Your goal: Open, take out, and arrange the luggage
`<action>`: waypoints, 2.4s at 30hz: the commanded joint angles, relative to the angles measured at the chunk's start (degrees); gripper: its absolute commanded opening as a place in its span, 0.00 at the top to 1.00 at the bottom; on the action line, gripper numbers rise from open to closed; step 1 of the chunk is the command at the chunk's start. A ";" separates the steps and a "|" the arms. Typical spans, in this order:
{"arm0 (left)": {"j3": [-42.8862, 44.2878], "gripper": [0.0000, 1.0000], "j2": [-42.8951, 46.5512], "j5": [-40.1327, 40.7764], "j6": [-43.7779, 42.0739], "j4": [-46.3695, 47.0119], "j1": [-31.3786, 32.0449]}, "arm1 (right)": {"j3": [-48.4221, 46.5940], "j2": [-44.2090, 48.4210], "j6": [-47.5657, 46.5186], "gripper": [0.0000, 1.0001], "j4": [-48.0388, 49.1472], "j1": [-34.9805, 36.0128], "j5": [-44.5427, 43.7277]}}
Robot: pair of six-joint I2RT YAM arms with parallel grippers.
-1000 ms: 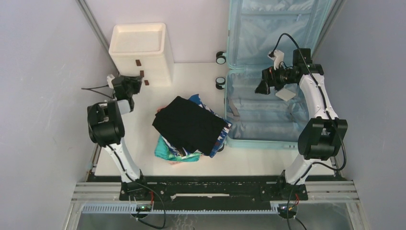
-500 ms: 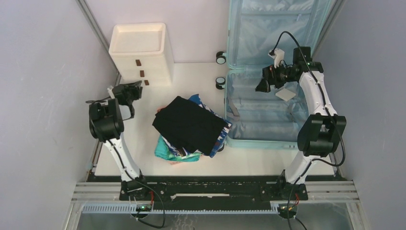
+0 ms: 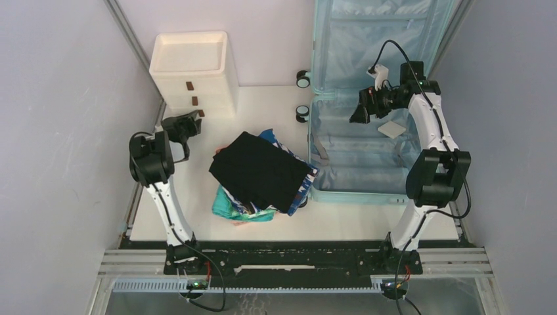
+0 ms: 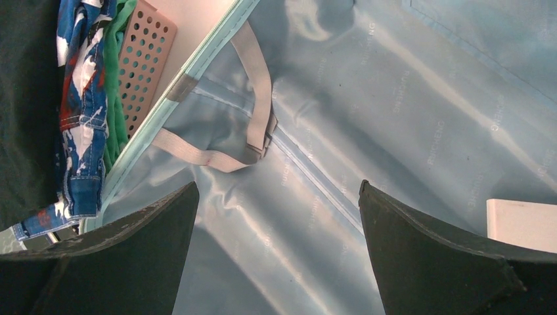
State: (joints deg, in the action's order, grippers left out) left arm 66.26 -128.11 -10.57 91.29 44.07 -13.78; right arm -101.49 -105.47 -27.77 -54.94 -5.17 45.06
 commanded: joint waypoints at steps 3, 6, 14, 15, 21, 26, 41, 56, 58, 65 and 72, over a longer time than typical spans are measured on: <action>1.43 0.51 -1.96 2.77 8.23 4.95 1.07 | -3.59 -1.02 -0.06 0.00 -0.55 -0.19 0.56; 2.66 0.49 -2.76 2.79 9.49 5.23 1.41 | -4.04 -1.60 -0.09 0.00 -0.77 -0.19 0.48; 2.29 0.48 -4.53 5.08 14.98 8.17 2.59 | -4.60 -2.28 -0.21 0.00 -1.01 -0.10 0.29; 2.29 0.48 -4.66 5.51 15.70 8.48 2.80 | -4.68 -2.36 -0.26 0.00 -1.04 -0.10 0.29; 2.35 0.53 -5.63 8.14 21.87 11.72 3.71 | -5.12 -2.66 -0.26 0.00 -1.29 -0.05 0.21; -3.99 0.46 -1.42 13.44 23.99 12.47 4.19 | -5.02 -2.63 -0.42 0.00 -1.40 -0.04 0.12; -8.79 0.44 -2.01 19.18 33.78 15.96 7.38 | -5.81 -3.31 -0.26 0.00 -1.40 0.08 1.25; -5.29 0.93 -4.12 15.94 30.75 12.77 7.07 | -5.40 -2.64 -0.26 0.00 -1.40 -0.71 1.52; -5.48 1.00 -4.05 15.40 30.04 12.81 6.83 | -5.26 -2.55 -0.27 0.00 -1.40 -0.80 1.52; -9.01 1.00 -1.82 14.16 27.16 12.53 5.69 | -4.76 -2.16 -0.21 0.00 -1.31 -0.81 1.69; -11.82 0.58 0.92 13.64 24.29 9.08 5.27 | -4.61 -2.19 -0.14 0.00 -1.18 -0.81 2.14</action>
State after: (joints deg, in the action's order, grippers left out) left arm 57.63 -128.95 4.16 114.83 60.14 -7.94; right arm -104.77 -108.81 -27.79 -56.80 -5.65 45.56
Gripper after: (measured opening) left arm 0.322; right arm 0.993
